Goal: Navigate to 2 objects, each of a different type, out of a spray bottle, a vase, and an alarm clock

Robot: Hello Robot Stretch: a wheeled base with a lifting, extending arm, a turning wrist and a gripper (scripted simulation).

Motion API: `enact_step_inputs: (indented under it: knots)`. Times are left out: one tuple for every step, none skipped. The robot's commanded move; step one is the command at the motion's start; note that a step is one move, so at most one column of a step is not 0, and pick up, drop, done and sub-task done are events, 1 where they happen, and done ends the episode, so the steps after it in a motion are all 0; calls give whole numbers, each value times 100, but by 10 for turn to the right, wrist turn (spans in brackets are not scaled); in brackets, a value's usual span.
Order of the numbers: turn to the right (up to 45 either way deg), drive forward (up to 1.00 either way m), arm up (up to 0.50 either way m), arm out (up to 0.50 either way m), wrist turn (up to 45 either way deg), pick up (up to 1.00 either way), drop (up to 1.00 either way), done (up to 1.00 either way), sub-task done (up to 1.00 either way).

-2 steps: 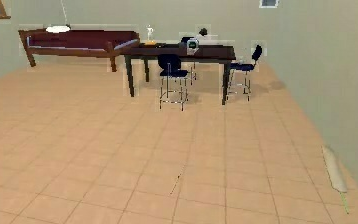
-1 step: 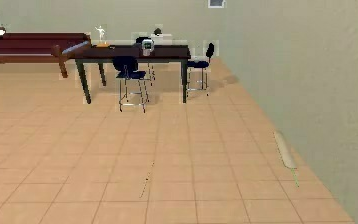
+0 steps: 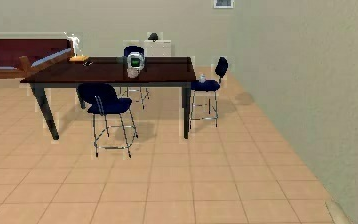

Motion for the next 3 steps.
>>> enact_step_inputs:
  knots:
    - [90,0,0,0,0,0,0,0,0]
    - [0,5,0,0,0,0,0,0,0]
    - [90,0,0,0,0,0,0,0,0]
